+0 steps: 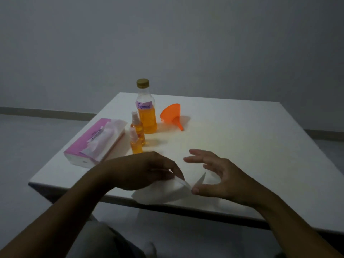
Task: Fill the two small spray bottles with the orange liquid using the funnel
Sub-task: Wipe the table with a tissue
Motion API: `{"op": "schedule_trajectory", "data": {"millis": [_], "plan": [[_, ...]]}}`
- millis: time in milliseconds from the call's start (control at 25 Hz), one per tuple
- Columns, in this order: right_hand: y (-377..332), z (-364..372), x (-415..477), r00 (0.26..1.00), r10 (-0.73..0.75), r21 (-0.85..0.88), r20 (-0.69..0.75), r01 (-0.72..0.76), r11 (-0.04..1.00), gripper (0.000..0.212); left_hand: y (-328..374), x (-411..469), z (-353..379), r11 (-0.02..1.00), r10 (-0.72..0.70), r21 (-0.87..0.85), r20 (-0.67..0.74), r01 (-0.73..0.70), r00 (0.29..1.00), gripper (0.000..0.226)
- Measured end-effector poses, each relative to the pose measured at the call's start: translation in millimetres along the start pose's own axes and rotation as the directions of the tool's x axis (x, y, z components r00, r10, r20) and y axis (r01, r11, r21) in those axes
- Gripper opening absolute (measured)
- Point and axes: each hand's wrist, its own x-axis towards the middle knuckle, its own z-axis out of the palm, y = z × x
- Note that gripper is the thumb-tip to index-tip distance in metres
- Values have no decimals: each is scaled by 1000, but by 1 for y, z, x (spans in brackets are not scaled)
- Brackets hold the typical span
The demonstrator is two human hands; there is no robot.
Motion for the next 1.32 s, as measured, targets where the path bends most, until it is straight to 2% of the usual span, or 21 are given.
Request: {"op": "schedule_trajectory", "data": {"millis": [80, 200, 320, 400, 480, 560, 600, 680, 760, 800, 840, 880, 920, 960, 1040, 1120, 1240, 1320], "plan": [[4, -15, -9, 995, 78, 61, 69, -82, 995, 47, 3, 25, 8, 995, 52, -85, 17, -50, 999, 30], [11, -38, -26, 979, 185, 222, 83, -199, 954, 37, 3, 62, 15, 977, 1, -213, -15, -4, 1000, 24], [24, -51, -34, 952, 303, 163, -41, -293, 942, 19, -4, 94, 28, 885, -73, -464, -37, 48, 997, 19], [31, -54, -34, 908, 397, 196, -131, -369, 909, 13, -11, 107, 37, 809, -134, -586, -114, 43, 984, 30], [38, -56, -29, 862, 474, 276, -181, -419, 865, 14, -17, 118, 41, 720, -198, -693, -181, 18, 963, 39], [38, -49, -19, 834, 518, 350, -190, -435, 829, 23, -24, 128, 37, 650, -277, -760, -245, -6, 929, 40], [36, -41, -12, 829, 528, 374, -186, -437, 818, 28, -29, 132, 33, 647, -318, -762, -286, -14, 904, 38], [33, -23, 3, 834, 528, 379, -162, -441, 814, 38, -42, 138, 27, 715, -381, -699, -377, 10, 844, 36], [26, -8, 13, 846, 502, 259, -177, -452, 853, 46, -50, 140, 27, 818, -392, -570, -459, 73, 797, 35], [25, -3, 17, 860, 458, 89, -225, -450, 889, 50, -53, 140, 28, 853, -382, -514, -489, 94, 784, 35], [26, -1, 20, 877, 371, -151, -305, -429, 890, 54, -55, 140, 28, 874, -362, -478, -513, 92, 778, 35], [27, 0, 22, 890, 229, -377, -394, -384, 843, 55, -58, 140, 28, 888, -335, -455, -530, 73, 779, 34], [28, 1, 26, 895, 77, -503, -439, -315, 805, 54, -60, 139, 28, 901, -301, -432, -541, 47, 785, 33], [30, 3, 30, 902, -30, -544, -430, -232, 806, 52, -62, 138, 28, 911, -270, -410, -544, 28, 794, 32], [30, 11, 43, 928, -150, -535, -340, -59, 843, 51, -68, 136, 27, 921, -240, -389, -523, 21, 818, 30], [28, 26, 55, 969, -156, -555, -191, 25, 832, 59, -73, 133, 26, 901, -286, -430, -500, 53, 817, 32], [29, 48, 67, 995, -92, -638, -26, 54, 768, 62, -77, 127, 24, 869, -359, -494, -572, 40, 737, 38], [33, 55, 76, 998, -50, -650, 22, 53, 758, 62, -77, 122, 26, 869, -373, -494, -618, 27, 692, 38]]}}
